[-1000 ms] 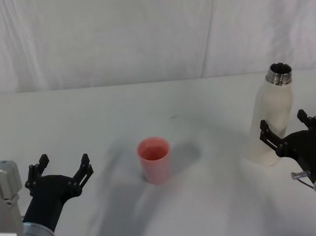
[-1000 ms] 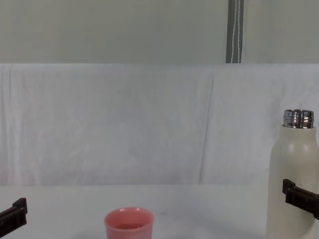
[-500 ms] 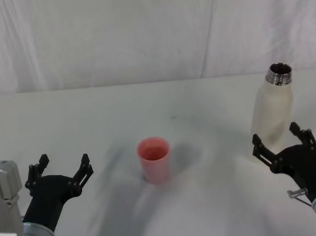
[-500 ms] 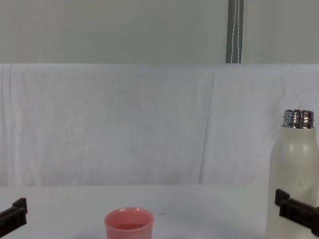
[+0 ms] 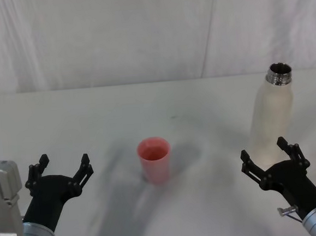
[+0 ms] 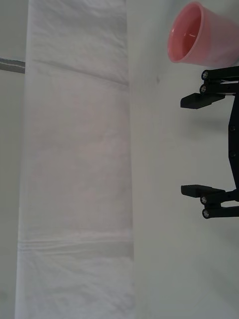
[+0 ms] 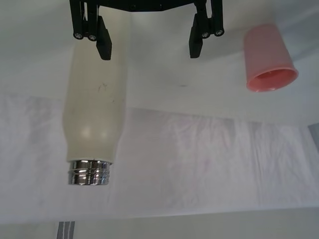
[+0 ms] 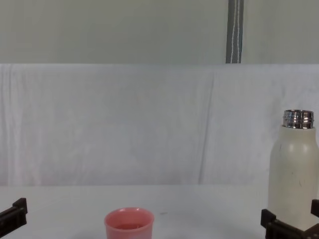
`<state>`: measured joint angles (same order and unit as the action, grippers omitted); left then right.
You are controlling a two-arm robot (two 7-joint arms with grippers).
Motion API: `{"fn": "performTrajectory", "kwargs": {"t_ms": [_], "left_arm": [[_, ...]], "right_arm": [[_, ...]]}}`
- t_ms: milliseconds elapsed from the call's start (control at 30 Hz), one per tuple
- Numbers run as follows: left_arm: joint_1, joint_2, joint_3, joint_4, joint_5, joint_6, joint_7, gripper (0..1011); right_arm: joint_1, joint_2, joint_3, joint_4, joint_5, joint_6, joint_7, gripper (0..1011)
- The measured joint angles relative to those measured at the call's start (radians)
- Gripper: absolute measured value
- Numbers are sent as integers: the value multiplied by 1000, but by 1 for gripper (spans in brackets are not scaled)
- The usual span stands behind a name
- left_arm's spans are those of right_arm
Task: Grasp the thermos with one hand and pour water into the cup lid.
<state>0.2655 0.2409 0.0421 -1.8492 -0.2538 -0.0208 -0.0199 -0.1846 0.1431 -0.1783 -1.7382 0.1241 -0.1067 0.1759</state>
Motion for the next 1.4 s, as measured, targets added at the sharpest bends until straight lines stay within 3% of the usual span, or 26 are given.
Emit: {"fn": "performTrajectory", "kwargs": {"t_ms": [467,1400], "left_arm": [[0,0,0,0,0,0,0,1001],[0,0,0,0,0,0,0,1001]], "right_arm": [[-1,-3,-22,25,-11,-15,1,1001],[-1,-4,-20,25,-11,-15,1,1002]]}}
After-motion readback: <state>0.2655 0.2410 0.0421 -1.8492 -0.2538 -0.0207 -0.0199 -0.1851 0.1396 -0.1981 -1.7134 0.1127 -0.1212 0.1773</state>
